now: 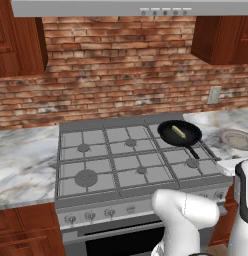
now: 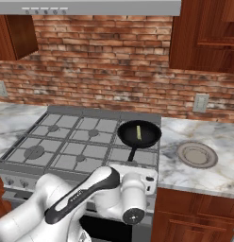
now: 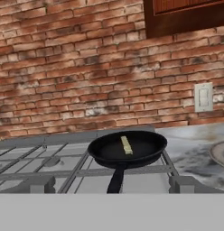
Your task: Pick up the butter stick and place it in the pan. Then turn on the burner for the pan.
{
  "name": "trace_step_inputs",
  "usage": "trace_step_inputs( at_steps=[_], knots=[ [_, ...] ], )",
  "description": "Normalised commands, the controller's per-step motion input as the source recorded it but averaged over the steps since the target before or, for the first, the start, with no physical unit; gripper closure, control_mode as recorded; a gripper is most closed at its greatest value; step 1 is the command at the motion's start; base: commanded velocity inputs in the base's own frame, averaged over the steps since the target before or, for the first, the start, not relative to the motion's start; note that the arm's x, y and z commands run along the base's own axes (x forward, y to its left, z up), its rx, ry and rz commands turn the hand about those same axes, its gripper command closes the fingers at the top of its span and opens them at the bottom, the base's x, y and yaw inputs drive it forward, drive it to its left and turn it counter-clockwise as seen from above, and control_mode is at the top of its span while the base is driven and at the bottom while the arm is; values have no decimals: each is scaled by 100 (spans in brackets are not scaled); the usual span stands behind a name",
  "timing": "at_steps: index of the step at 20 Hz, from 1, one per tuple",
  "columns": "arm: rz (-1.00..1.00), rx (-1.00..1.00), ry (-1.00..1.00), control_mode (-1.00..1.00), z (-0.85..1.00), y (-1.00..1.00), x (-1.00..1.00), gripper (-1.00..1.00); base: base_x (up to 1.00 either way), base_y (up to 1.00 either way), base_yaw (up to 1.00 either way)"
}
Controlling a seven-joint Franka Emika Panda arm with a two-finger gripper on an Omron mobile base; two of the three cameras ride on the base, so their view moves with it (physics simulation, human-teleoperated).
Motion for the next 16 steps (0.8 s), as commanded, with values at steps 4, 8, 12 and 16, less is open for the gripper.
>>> trace_step_inputs(
  at_steps=[4,8,12,16],
  knots=[
    [0,0,-10,-100,-2,0,-39,-100,0,0,0],
    [-1,0,-6,-100,-8,0,-36,-100,0,0,0],
    [-4,0,-5,-100,-12,0,-22,-100,0,0,0],
    [-5,0,-5,-100,-10,0,-11,-100,0,0,0]
  ],
)
